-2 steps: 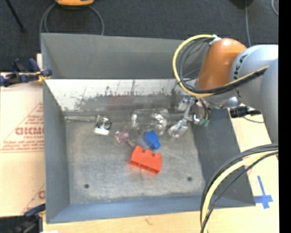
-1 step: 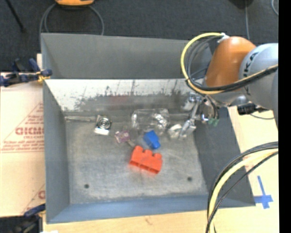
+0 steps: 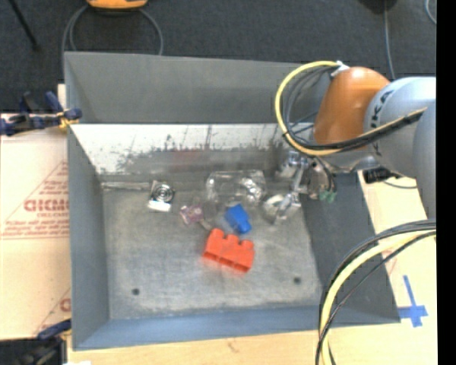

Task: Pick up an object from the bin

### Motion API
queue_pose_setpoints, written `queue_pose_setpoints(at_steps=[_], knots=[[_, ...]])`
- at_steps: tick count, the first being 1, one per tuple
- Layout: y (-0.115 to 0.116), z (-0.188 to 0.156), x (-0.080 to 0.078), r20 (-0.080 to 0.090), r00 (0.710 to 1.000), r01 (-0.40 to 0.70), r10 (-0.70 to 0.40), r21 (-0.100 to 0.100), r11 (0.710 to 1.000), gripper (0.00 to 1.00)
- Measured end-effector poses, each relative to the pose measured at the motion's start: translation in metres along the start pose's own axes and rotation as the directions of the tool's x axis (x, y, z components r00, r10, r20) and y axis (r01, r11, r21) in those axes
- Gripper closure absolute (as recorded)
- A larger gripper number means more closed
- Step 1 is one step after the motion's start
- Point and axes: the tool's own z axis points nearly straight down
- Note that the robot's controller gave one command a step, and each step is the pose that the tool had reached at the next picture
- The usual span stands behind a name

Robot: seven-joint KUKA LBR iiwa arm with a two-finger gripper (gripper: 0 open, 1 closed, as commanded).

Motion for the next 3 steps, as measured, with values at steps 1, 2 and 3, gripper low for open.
queue_pose_setpoints(at_steps=[1, 2, 3], knots=[[0.0063, 0.0081, 0.0042, 0.005, 0.999, 0.037, -0.037, 0.002, 0.999, 0.0], [0.0072, 0.0054, 0.0041, -0.001, 0.999, 0.04, -0.04, 0.001, 0.999, 1.0], [0.0053, -0.0001, 0.0022, 0.0, 0.999, 0.039, -0.039, 0.001, 0.999, 1.0]])
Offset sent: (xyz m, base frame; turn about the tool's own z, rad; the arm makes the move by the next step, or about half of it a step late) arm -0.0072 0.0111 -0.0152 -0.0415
